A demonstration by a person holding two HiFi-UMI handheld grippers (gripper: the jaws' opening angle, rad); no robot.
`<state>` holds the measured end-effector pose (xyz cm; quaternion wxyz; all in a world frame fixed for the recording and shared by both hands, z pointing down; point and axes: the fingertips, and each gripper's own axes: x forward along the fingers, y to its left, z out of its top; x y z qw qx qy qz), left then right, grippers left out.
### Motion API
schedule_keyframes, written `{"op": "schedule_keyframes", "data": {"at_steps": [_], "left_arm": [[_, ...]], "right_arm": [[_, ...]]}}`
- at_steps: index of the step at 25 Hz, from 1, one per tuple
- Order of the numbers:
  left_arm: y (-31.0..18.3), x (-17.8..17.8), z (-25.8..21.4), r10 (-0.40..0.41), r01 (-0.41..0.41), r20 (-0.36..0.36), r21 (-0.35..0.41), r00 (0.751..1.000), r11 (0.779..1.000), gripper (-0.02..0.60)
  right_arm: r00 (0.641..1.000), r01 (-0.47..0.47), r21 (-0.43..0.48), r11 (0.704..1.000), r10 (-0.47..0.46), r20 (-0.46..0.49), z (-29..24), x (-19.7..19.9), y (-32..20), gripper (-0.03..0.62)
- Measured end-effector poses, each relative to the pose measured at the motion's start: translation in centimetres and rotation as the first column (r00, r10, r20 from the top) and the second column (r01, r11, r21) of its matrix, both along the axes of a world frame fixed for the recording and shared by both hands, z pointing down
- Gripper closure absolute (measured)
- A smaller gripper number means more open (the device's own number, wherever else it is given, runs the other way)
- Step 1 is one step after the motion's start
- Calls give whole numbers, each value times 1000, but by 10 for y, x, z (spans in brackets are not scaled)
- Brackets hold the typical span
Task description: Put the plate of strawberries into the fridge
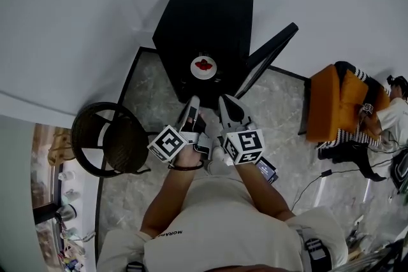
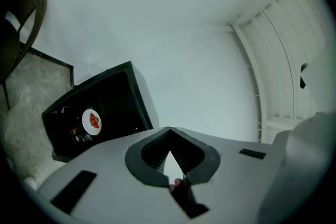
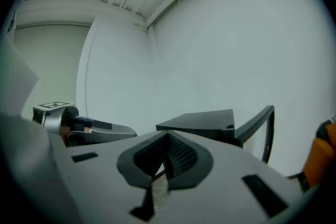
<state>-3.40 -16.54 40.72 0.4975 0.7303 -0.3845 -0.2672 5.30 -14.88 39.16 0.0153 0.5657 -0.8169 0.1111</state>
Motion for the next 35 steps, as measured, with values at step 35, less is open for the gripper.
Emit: {"op": "schedule_keyframes", "data": {"at_steps": [35], "left_arm": [[29,28,-74,-331,-225,759,524,560,822,581]], "right_arm": [[1000,7,131,991,-5,-22,-50,5,14,582]]}}
